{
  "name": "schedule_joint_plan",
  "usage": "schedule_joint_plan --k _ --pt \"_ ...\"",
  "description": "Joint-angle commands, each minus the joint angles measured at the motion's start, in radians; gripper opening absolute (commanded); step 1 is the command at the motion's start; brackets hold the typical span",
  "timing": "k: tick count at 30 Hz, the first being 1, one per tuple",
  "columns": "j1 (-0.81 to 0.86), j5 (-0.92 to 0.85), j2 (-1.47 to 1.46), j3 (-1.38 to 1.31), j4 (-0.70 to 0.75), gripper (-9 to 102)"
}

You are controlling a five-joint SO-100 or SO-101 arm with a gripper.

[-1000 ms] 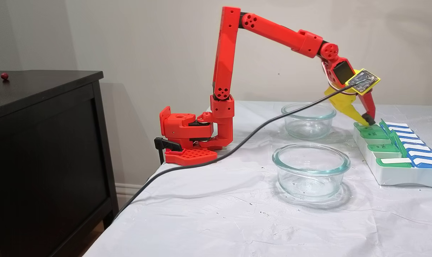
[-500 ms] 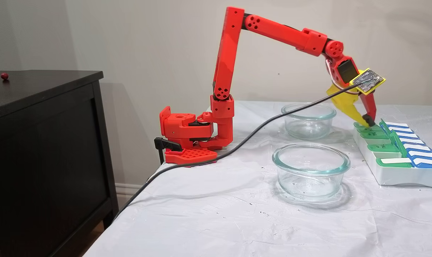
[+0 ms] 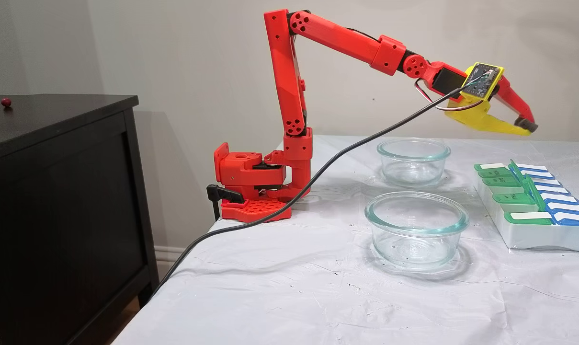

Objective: Sort medicines into box.

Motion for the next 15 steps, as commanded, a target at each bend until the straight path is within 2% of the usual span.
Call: schedule_joint_plan --k 1,11,15 --pt "0.025 0.0 -0.043 -0.13 0.046 0" --pt "0.031 0.002 -0.138 -0.241 0.258 0" --pt "0.006 0.0 -0.156 -0.339 0.54 0"
